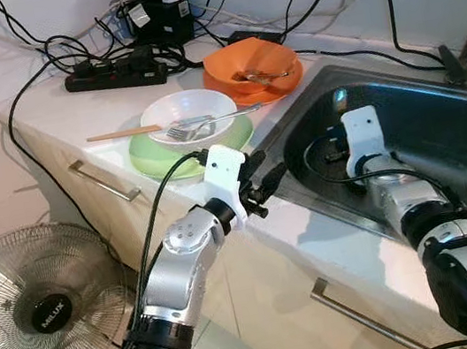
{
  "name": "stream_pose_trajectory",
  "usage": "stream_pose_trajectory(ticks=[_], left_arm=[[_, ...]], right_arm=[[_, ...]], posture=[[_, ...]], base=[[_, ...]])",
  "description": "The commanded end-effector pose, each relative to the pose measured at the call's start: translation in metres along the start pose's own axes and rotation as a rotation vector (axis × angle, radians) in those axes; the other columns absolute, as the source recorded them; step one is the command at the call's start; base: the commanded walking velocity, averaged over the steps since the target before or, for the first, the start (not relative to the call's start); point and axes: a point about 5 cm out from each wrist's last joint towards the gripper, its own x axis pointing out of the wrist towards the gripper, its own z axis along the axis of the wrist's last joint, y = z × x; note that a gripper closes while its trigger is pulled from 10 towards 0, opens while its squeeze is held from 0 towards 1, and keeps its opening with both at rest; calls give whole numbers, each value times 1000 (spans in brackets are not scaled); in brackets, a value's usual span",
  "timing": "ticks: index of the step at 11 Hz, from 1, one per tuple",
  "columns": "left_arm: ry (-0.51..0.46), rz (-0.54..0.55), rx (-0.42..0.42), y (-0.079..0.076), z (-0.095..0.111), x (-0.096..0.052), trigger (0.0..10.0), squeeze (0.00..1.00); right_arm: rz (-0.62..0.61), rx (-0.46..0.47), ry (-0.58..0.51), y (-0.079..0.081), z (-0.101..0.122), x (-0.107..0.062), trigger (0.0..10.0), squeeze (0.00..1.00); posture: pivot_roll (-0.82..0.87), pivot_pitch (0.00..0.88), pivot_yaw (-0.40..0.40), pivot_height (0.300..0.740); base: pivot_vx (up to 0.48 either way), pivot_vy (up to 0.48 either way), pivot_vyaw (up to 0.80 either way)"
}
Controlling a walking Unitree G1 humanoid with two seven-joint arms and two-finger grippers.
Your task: Kitchen organization
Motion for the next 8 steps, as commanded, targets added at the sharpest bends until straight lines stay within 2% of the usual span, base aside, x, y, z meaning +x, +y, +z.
stream_pose_trajectory(ticks=[1, 3, 4, 5, 6, 7, 8], left_arm=[[9, -8, 16, -2, 1, 3, 10000, 0], [10, -11, 15, -3, 0, 4, 10000, 0], [9, -11, 15, -2, 1, 4, 10000, 0], [-7, -3, 23, -2, 3, 4, 10000, 0], [-25, 10, 55, -2, 6, 4, 10000, 0], [-53, 56, 119, 0, 10, 4, 10000, 0], [-92, 122, 236, 4, 15, 3, 10000, 0]], right_arm=[[7, -9, 8, 2, 4, 1, 10000, 741], [14, -11, 14, 4, 2, 1, 10000, 702], [17, -14, 11, 4, 2, 1, 10000, 255], [26, -17, -58, 6, 12, 1, 10000, 0], [41, 0, -146, 8, 24, 0, 10000, 0], [76, 52, -287, 12, 42, -2, 10000, 0], [137, 129, -441, 18, 58, -10, 10000, 0]], posture=[[208, 0, -11, 740], [208, 0, -11, 740], [210, 0, -13, 740], [207, 0, -13, 740], [207, 0, -14, 740], [204, 0, -15, 740], [202, 0, -17, 740]], base=[[0, 0, 0], [0, 0, 0], [0, 0, 0], [0, 0, 0], [0, 0, 0], [0, 0, 0], [0, 0, 0]])
